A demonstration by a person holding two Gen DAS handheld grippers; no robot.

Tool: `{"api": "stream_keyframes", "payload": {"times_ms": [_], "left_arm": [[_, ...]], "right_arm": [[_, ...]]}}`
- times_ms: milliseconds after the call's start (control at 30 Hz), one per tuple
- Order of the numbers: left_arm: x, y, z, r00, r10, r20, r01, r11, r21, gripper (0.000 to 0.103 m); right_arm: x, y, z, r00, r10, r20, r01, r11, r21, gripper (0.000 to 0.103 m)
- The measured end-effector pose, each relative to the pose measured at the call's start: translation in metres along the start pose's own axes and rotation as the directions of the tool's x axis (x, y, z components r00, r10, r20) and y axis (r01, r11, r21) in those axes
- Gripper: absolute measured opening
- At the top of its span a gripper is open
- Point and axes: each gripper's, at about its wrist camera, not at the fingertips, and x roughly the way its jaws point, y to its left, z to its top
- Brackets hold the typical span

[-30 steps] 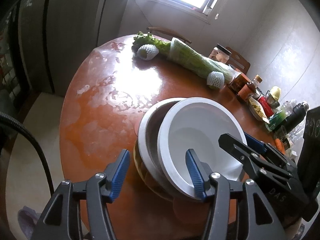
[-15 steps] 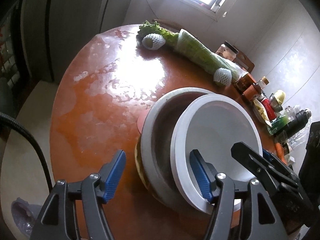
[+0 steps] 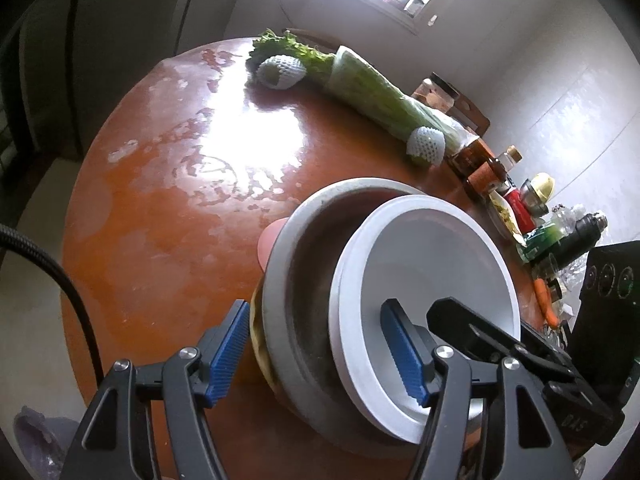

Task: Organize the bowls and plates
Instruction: 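Lower the bowl stack with both grippers onto the pink pig plate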

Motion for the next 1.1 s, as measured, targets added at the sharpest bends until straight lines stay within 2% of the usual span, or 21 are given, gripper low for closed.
{"api": "stream_keyframes", "payload": {"times_ms": [1100], "left_arm": [[0.027,-0.049,0.002,0.999,0.015,-0.036,-0.011,0.996,0.087,0.066]], "right_arm": [[-0.031,-0.039,-0.008,0.999,-0.028,0.040,0.026,0.998,0.054,0.076]]}}
